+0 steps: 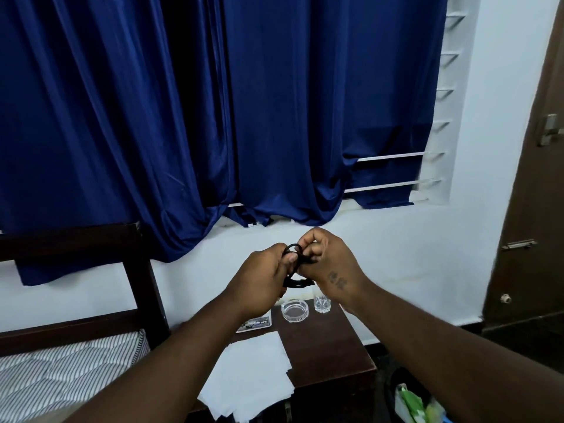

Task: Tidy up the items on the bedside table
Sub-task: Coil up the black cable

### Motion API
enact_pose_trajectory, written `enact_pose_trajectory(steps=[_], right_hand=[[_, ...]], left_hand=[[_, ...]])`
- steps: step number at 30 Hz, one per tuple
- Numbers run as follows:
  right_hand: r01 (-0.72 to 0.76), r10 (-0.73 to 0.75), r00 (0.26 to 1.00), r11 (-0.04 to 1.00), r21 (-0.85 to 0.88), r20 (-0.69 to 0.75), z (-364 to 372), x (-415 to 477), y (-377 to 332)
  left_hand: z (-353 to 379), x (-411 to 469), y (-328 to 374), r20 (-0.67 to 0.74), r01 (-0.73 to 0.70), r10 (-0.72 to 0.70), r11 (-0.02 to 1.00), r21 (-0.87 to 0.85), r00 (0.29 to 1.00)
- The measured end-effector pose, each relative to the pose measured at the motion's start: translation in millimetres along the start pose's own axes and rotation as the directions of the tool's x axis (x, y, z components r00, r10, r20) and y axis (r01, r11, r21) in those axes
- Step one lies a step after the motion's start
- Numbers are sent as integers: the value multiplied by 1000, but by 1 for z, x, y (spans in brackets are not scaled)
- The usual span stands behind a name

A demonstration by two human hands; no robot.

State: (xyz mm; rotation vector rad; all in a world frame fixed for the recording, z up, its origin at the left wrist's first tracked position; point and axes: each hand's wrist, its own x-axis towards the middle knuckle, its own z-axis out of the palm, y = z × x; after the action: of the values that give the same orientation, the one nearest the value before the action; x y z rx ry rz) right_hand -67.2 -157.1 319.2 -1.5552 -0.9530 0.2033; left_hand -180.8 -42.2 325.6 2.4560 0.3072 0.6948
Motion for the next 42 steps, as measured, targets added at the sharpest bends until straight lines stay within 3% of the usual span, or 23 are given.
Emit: enact_pose_trajectory(steps=[6,8,11,20,24,26,30,33,36,39,42], right_hand=[[196,-209,978,920,-340,0,-5,0,-5],[288,-325,946,803,-521,22,-6,-2,-7],[471,-546,827,549,-691,131,-9,-2,-6],[670,-773,551,185,-719,315,-17,1,2],[692,-787,489,88,-716,376,-19,2,1],[698,-785,510,140,-702,350,-19,3,3],[679,-738,620,335,-654,267,-19,1,11],[609,-644,755,620,-495,122,-13,-6,12],[411,-419,908,897,-160,-15,-7,-10,11],[217,-200,973,964,154,-118,0,-10,13],[103,-63,992,894,436,-105,9,-12,11]], left_hand=[[-2,0,3,43,42,-37,991,-129,998],[-3,0,4,53,53,-47,991,-121,997],[-4,1,3,88,85,-72,984,-157,994],[-10,-4,8,176,181,-129,929,-322,976],[-10,-7,9,188,199,-137,911,-360,972],[-10,-7,9,188,199,-137,909,-366,972],[-10,-3,3,141,97,-65,969,-227,988],[-10,-2,0,113,68,-49,983,-171,992],[-10,0,0,75,54,-46,992,-115,996],[-10,1,0,33,42,-40,997,-63,999],[-9,0,-1,5,36,-35,999,-37,999]])
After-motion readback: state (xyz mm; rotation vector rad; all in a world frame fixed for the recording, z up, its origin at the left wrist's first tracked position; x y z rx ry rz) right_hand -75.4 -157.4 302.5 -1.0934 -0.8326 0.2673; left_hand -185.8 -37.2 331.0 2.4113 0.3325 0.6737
